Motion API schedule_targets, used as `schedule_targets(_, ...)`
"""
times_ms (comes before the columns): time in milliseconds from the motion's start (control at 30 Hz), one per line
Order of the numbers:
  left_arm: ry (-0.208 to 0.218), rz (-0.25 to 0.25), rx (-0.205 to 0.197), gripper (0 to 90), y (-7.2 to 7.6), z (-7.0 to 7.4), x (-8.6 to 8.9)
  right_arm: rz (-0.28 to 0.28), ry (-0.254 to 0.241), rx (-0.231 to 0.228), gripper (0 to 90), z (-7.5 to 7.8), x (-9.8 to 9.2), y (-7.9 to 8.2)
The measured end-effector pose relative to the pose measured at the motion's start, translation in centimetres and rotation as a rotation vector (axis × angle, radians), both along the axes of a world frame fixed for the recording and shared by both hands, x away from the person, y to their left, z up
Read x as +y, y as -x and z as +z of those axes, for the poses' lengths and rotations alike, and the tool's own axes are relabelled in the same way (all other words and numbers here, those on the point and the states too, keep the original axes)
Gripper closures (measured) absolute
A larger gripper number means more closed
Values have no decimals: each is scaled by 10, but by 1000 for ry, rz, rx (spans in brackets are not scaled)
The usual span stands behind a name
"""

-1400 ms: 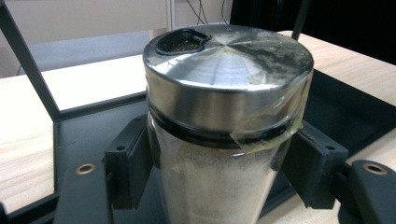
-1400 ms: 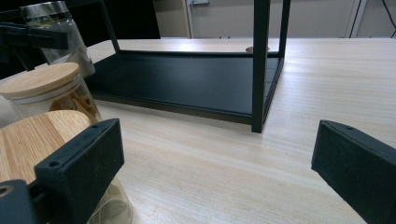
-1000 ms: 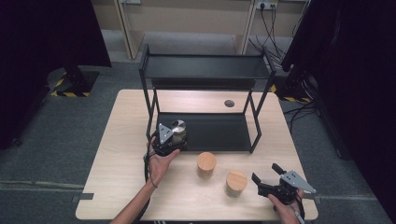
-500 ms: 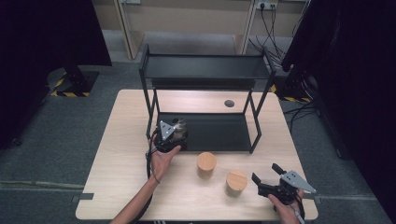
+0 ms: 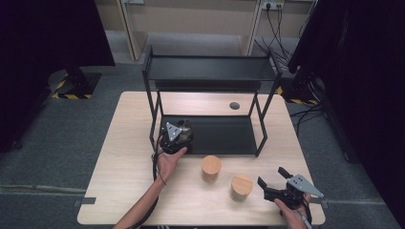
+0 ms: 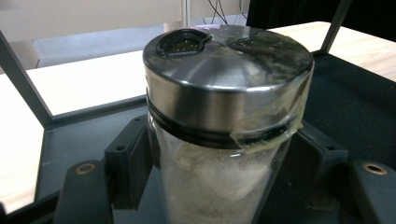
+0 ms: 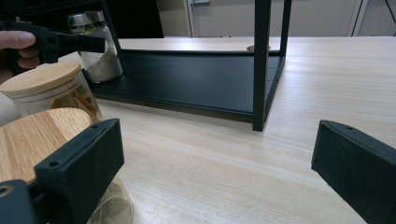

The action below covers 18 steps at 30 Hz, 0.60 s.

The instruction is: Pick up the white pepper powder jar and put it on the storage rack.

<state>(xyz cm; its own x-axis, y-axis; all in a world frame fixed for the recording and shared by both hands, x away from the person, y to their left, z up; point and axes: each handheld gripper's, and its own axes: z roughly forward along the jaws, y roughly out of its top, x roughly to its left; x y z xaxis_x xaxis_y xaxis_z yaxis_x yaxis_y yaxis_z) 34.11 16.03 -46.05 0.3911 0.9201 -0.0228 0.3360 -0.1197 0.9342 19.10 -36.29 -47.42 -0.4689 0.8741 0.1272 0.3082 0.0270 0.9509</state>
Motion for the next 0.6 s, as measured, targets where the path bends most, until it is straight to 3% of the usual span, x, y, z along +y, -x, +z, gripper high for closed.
schedule_targets(300,-10,-9,5,293,-1,2,0,4,3,-1,26,0,1,-1)
schedule_targets(600,-20,1,5,90,6,10,-6,4,-3,0,26,0,0,-1)
